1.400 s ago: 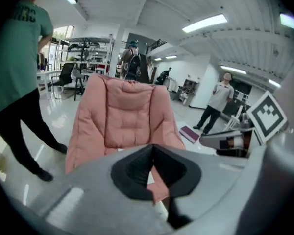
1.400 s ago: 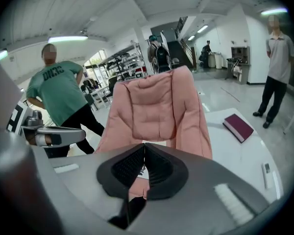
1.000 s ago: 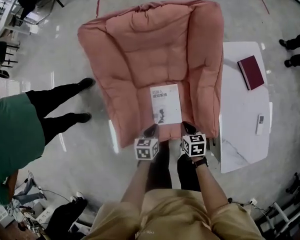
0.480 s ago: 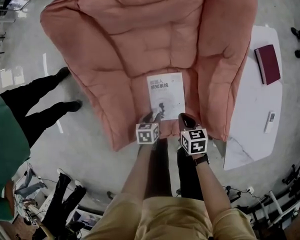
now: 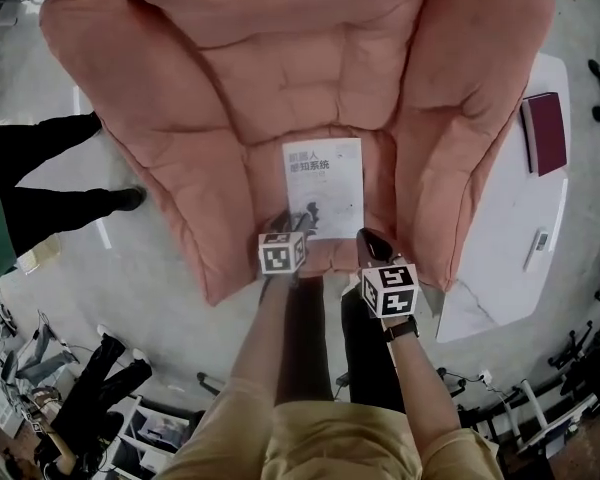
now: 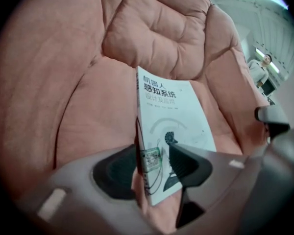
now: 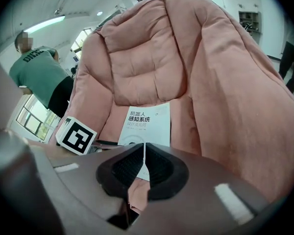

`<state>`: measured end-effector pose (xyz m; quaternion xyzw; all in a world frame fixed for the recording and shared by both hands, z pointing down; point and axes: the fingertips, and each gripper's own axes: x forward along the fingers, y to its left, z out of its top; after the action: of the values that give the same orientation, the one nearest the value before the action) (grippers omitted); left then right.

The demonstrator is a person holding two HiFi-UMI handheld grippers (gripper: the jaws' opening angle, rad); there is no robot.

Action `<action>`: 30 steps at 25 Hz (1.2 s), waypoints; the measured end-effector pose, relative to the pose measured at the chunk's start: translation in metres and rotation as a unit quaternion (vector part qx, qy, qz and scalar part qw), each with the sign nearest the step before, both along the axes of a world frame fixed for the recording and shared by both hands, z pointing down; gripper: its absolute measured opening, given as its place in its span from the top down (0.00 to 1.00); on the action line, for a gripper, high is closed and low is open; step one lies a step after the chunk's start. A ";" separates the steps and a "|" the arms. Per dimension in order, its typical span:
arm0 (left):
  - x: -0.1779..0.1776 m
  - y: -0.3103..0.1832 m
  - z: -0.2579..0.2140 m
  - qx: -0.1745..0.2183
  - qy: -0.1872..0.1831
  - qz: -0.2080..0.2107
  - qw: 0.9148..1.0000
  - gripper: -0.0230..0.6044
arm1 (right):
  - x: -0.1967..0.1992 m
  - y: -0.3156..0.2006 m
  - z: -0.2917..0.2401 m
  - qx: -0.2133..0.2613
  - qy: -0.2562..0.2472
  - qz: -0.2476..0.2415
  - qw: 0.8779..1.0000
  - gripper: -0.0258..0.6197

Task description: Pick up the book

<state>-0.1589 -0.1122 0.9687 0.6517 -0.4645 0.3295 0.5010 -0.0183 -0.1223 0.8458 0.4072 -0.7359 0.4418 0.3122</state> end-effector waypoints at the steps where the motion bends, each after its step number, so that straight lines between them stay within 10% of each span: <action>1: 0.000 -0.001 0.000 0.001 0.001 0.001 1.000 0.64 | 0.003 -0.001 0.002 -0.002 0.000 0.005 1.000 0.94; 21: 0.006 -0.010 0.038 -0.036 0.082 0.013 0.996 0.65 | 0.017 0.033 0.033 -0.029 0.003 -0.003 1.000 0.94; 30: 0.029 -0.006 -0.014 -0.033 0.133 -0.033 0.990 0.89 | 0.028 0.023 -0.006 -0.003 0.011 -0.009 1.000 0.95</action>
<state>-0.1298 -0.1180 0.9544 0.6572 -0.4032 0.2384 0.5905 0.0100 -0.0992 0.8402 0.4046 -0.7347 0.4369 0.3250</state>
